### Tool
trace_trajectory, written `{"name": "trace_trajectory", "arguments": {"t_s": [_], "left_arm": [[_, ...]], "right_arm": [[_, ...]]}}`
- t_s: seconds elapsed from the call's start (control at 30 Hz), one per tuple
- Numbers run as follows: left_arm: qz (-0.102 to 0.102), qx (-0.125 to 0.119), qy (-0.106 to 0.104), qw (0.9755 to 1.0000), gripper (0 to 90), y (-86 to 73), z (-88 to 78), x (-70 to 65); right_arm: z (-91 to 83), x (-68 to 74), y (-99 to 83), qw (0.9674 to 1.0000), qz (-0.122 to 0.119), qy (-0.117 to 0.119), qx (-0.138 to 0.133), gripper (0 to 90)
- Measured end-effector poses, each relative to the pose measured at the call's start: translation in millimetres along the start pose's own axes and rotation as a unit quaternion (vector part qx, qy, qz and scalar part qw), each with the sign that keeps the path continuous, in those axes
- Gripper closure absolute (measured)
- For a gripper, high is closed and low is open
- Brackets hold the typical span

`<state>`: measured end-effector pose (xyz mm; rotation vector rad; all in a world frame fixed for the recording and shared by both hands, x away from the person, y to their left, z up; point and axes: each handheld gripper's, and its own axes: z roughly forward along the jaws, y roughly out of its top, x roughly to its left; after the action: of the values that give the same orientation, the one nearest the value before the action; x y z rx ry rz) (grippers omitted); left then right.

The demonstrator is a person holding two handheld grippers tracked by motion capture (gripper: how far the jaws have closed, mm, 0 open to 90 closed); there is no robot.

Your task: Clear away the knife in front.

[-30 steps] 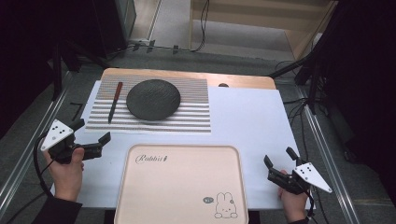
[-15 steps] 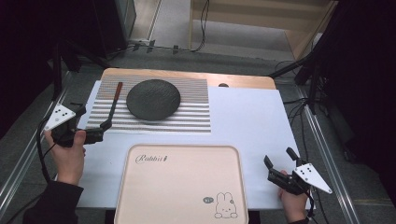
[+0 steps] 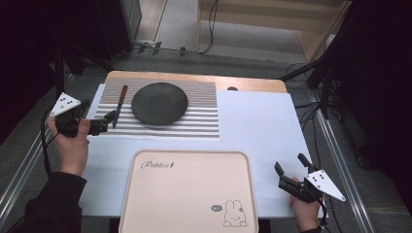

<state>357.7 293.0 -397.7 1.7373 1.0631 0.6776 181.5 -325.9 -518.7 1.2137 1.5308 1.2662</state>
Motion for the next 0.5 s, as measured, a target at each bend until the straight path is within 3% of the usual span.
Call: {"name": "trace_trajectory", "arguments": {"t_s": [0.5], "left_arm": [[-0.014, 0.031, 0.014, 0.9993, 0.0, 12.4, 31.2, 23.9]], "right_arm": [[0.4, 0.0, 0.0, 1.0, -0.001, -0.001, 0.001, 10.2]]}}
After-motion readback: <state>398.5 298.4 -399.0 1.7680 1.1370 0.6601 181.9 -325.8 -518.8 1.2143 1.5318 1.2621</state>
